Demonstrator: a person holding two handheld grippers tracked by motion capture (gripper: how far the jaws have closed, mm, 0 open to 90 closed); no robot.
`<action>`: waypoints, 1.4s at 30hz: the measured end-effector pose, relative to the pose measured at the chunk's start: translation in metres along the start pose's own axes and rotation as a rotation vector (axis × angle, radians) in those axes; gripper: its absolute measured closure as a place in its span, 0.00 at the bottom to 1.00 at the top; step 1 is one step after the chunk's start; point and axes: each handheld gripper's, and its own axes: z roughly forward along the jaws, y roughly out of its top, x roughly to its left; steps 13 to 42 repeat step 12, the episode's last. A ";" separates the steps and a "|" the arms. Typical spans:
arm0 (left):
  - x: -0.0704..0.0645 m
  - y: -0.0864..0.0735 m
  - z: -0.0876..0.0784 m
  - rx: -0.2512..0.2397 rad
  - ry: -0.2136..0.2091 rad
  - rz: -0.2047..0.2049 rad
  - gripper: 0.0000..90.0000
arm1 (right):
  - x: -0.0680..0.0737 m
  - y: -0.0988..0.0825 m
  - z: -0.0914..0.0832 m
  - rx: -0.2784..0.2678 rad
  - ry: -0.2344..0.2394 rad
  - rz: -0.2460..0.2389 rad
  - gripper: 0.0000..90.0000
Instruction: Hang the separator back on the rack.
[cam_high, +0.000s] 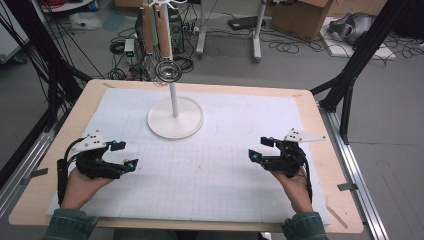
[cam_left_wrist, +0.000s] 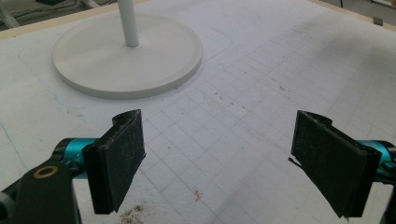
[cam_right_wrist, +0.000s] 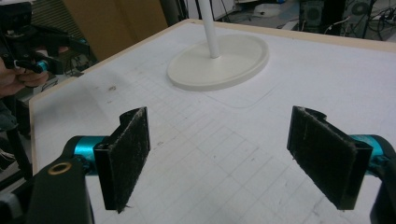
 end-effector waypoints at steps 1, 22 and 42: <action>0.000 0.000 0.000 0.001 -0.003 -0.003 0.20 | 0.000 -0.002 -0.001 0.001 -0.003 0.006 0.23; 0.000 -0.007 0.004 -0.005 0.003 -0.007 0.20 | -0.004 -0.025 -0.006 0.006 -0.017 0.034 0.22; 0.000 -0.007 0.004 -0.005 0.003 -0.007 0.20 | -0.004 -0.025 -0.006 0.006 -0.017 0.034 0.22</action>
